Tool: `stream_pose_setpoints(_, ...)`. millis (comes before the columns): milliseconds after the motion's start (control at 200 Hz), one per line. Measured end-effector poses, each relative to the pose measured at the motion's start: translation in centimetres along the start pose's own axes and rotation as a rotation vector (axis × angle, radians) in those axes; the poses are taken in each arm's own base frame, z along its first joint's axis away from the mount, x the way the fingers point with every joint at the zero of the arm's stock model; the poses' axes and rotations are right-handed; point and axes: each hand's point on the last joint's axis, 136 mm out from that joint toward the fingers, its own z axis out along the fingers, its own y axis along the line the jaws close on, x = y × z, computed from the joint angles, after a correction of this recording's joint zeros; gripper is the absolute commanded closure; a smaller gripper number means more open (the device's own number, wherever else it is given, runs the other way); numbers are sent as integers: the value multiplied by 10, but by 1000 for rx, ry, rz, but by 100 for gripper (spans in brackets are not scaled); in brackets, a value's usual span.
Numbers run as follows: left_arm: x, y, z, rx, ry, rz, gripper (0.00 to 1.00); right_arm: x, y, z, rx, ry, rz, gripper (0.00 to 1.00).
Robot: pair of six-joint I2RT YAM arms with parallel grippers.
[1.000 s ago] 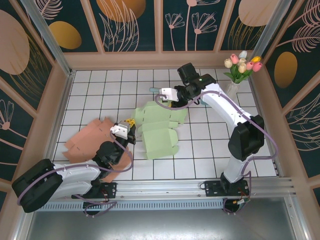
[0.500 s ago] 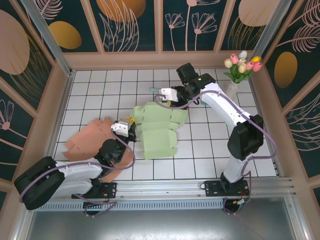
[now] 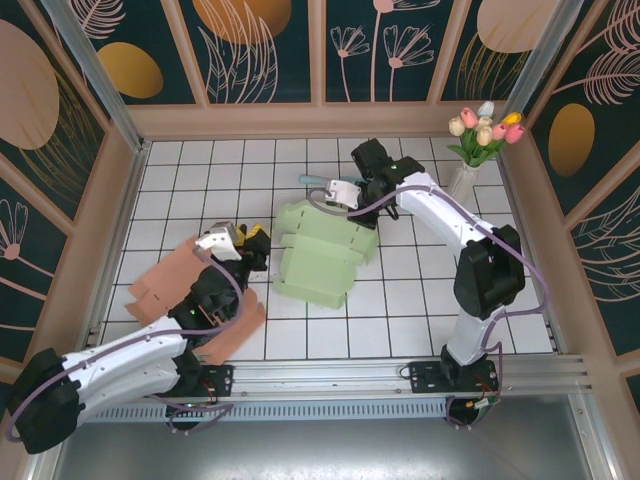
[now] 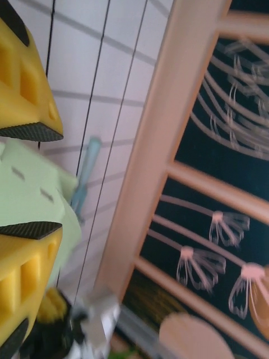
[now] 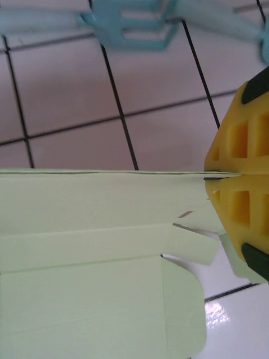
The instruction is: Fold the paper box
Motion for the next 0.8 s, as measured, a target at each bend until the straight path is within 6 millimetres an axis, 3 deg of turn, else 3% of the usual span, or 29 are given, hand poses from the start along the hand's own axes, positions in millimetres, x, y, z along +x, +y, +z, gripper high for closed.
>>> stream_pose_setpoints(110, 12, -27, 7, 113, 89, -63, 59, 11, 13, 0, -15, 28, 32, 100)
stream_pose_setpoints(200, 30, -48, 20, 166, 185, -101, 63, 5, 15, -9, -2, 9, 23, 100)
stream_pose_setpoints(295, 46, -55, 31, 163, 252, -129, 65, -2, 18, -23, 21, -25, 8, 100)
stream_pose_setpoints(520, 75, -39, 41, 80, 330, -166, 69, -9, 22, -44, 47, -80, -13, 100)
stream_pose_setpoints(801, 70, 4, 59, -46, 308, -227, 71, -5, 28, -38, 29, -67, -28, 100)
